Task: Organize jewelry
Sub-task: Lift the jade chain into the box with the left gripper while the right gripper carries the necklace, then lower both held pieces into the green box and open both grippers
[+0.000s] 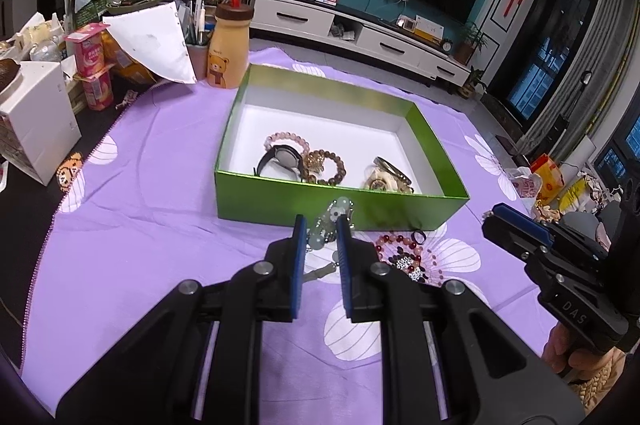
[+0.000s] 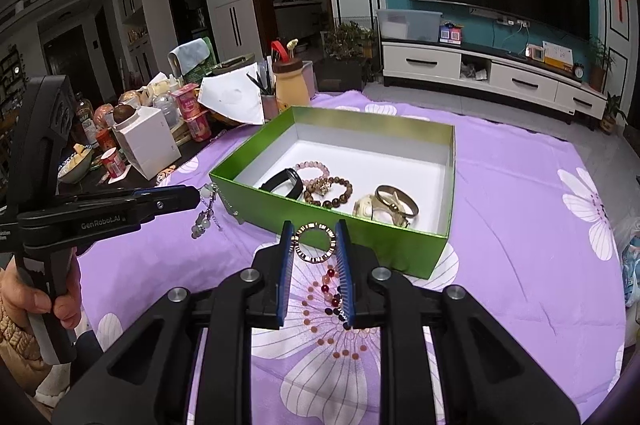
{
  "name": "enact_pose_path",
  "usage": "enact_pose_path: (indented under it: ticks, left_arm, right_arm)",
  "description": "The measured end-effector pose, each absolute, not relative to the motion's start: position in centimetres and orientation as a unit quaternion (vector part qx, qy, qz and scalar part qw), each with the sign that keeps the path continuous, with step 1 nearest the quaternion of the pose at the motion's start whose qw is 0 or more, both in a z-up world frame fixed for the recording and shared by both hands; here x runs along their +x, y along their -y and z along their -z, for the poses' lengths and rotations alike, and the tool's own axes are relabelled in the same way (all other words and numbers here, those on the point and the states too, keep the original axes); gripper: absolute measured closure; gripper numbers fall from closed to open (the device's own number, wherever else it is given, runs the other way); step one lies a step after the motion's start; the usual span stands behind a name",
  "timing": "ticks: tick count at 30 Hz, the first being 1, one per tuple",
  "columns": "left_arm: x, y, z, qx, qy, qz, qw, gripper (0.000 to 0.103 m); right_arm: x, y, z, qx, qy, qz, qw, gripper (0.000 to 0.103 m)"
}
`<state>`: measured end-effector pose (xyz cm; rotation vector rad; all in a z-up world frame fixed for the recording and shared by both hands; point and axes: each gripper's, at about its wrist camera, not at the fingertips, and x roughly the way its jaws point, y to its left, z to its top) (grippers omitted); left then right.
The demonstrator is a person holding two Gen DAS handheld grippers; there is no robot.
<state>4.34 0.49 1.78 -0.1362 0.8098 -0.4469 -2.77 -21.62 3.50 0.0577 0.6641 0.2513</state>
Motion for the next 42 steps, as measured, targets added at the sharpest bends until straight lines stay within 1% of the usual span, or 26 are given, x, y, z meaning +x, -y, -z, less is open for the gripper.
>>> enact_pose_path:
  ticks: [22,34,42]
  left_arm:
    - [5.3,0.1,-3.6,-0.060,-0.373,0.222,0.899,0.088]
    - [8.0,1.2,-4.6,-0.063,-0.365,0.226,0.901,0.088]
    - [10.8,2.4,-4.1,-0.062,-0.371,0.225,0.899,0.088]
  right_arm:
    - [-2.3,21.6,-4.2,0.024,-0.314,-0.121,0.941,0.082]
    - [-0.7,21.7,-3.7,0.027,-0.320,-0.121,0.939,0.082]
    - [1.2,22.1,-2.9,0.033,-0.330,-0.117,0.936,0.082]
